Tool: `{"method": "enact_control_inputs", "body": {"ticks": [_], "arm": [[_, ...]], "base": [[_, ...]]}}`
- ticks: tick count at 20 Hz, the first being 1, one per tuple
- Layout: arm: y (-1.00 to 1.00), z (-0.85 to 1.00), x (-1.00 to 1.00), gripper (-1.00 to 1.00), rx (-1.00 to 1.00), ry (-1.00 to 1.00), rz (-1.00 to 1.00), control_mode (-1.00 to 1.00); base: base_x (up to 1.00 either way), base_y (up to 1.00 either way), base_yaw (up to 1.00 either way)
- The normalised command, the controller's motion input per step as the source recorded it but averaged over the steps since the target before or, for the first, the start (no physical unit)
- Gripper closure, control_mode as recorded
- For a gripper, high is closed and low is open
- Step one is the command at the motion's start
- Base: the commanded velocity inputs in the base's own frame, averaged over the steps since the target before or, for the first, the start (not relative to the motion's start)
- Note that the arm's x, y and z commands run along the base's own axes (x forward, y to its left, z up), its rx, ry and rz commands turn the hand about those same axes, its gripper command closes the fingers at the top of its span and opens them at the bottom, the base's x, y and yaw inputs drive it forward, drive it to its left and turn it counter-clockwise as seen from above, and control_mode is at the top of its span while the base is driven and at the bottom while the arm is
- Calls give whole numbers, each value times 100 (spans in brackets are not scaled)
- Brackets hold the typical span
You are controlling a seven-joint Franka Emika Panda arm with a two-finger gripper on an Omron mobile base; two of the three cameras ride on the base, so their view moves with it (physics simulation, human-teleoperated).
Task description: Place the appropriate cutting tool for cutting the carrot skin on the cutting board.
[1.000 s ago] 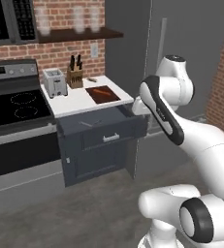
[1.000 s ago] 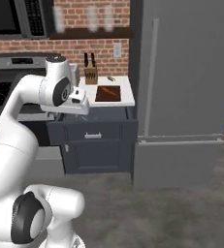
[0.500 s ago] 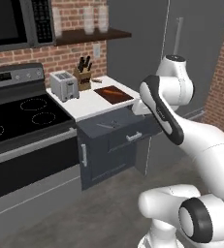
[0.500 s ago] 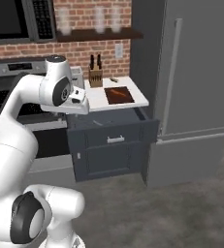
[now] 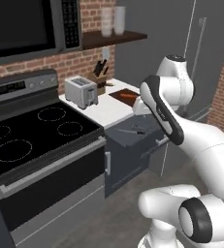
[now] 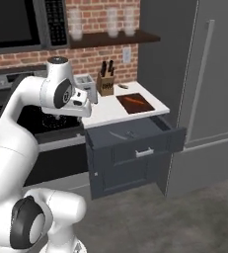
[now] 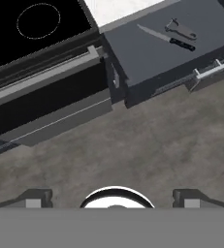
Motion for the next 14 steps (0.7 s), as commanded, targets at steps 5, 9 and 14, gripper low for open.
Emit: {"method": "enact_control_inputs", "body": {"ticks": [5, 9, 14], "arm": [[0, 0, 0, -100, 0, 0, 0, 100], [0, 0, 0, -100, 0, 0, 0, 100], [0, 0, 0, -100, 0, 0, 0, 100]], "base": [[50, 94, -32], [81, 33, -27], [77, 0, -21]]}}
